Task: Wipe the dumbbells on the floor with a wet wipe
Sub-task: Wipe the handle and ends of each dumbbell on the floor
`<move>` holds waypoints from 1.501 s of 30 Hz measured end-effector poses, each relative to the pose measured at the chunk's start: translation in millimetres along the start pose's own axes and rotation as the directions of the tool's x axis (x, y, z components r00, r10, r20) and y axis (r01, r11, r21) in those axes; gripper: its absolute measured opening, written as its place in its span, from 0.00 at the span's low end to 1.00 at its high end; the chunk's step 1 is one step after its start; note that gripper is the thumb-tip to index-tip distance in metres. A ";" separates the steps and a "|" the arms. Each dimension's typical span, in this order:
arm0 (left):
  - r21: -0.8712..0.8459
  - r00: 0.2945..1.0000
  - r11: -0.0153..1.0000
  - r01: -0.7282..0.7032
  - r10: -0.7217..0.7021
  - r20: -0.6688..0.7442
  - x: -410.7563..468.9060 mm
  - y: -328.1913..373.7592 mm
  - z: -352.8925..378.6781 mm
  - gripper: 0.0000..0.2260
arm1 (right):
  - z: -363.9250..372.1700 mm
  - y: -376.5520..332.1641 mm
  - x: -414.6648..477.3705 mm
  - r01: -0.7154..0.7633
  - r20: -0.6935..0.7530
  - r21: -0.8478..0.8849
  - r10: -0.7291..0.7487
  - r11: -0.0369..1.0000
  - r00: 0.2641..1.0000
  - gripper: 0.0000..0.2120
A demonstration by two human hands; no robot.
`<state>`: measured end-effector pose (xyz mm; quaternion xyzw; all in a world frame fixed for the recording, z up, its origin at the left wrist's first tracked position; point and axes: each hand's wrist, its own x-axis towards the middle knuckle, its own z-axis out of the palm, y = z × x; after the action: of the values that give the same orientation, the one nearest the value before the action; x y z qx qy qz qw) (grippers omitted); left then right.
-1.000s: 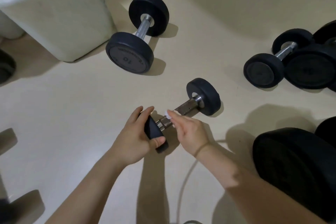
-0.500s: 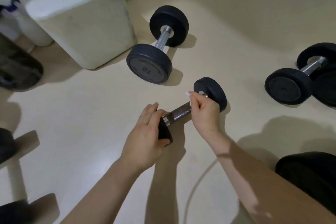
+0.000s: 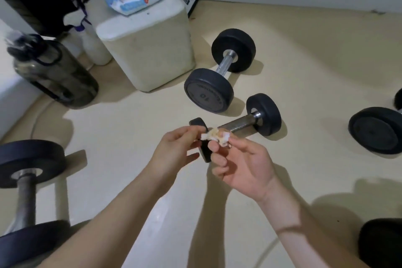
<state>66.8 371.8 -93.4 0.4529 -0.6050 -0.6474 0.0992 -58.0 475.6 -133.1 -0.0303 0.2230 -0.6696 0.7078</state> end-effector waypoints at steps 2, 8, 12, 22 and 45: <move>-0.018 0.992 1.000 0.014 -0.012 0.124 -19.7 15.9 -22.4 0.12 | 19.1 5.6 8.7 -0.020 0.072 -0.089 0.026 0.996 0.997 0.06; 0.222 0.975 0.971 -0.087 0.129 -0.183 -69.3 43.7 -95.2 0.06 | 82.8 35.3 43.5 -0.125 0.051 -0.530 0.179 0.839 0.983 0.02; 0.239 0.991 0.971 -0.012 0.042 -0.124 -106.3 49.6 -134.3 0.09 | 118.7 54.3 51.8 -0.069 0.062 -0.759 0.178 0.648 0.982 0.08; -0.037 0.992 0.999 -0.008 0.003 -0.124 -168.1 31.9 -235.1 0.07 | 217.3 133.4 61.8 -0.152 0.030 -0.575 0.206 0.804 0.978 0.07; -0.417 0.987 0.896 -0.154 0.124 -0.100 -191.2 -104.3 -403.5 0.13 | 318.1 306.6 153.1 -0.168 -0.180 -0.979 0.107 -0.117 0.978 0.10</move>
<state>504.6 247.3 -38.0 0.3988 -0.4771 -0.7379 0.2623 342.4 278.1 5.9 -0.5071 0.6613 -0.2073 0.5124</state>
